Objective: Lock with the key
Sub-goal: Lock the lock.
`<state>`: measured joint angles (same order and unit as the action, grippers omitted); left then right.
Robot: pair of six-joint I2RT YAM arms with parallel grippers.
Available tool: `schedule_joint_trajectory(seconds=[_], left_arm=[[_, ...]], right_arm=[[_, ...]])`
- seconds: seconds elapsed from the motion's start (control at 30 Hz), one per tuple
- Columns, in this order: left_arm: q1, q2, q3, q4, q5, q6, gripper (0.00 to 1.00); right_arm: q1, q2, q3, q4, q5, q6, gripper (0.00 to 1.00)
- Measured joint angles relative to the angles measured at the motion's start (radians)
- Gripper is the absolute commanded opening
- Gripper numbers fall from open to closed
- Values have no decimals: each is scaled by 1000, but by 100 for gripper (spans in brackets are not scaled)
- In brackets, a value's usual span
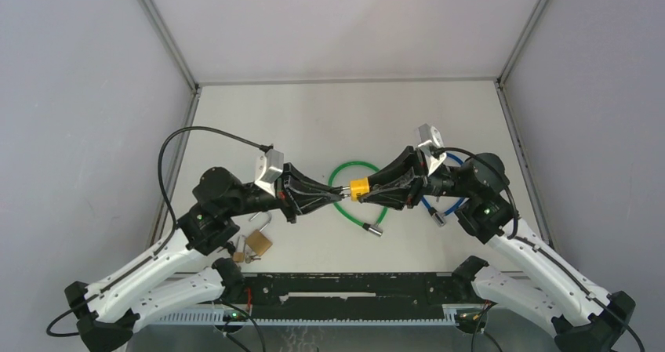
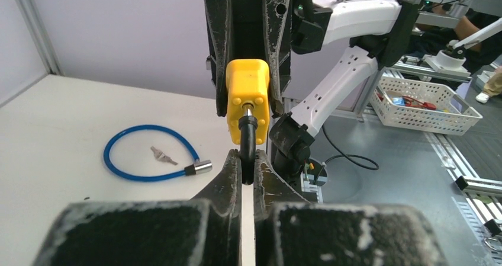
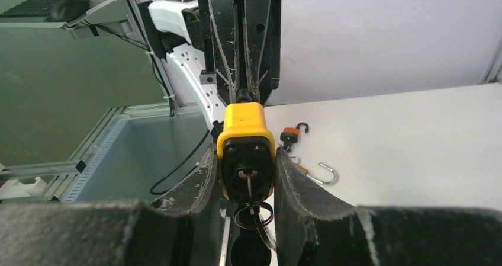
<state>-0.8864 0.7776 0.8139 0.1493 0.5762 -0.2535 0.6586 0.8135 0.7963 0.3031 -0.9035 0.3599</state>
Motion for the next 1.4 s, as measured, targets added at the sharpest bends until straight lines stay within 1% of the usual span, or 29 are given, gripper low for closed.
schedule_joint_trajectory(seconds=[0.2,0.53,0.7,0.87,1.07,1.27,1.4], left_arm=[[-12,0,3,48,3,10,0],[-37,16,58,39,21,46,0],[-39,26,106,-14,26,69,0],[-48,27,157,-86,8,105,0],[-74,27,174,-93,4,166,0],[-89,27,192,-98,23,169,0],[-105,27,211,-108,-13,242,0]], right_arm=[[14,8,11,56,2,5,0],[27,19,52,71,-8,-25,0],[47,19,63,73,11,-65,0],[95,17,64,82,71,-116,0],[103,24,73,118,70,-119,0],[111,41,80,181,34,-108,0],[119,51,124,134,43,-150,0]])
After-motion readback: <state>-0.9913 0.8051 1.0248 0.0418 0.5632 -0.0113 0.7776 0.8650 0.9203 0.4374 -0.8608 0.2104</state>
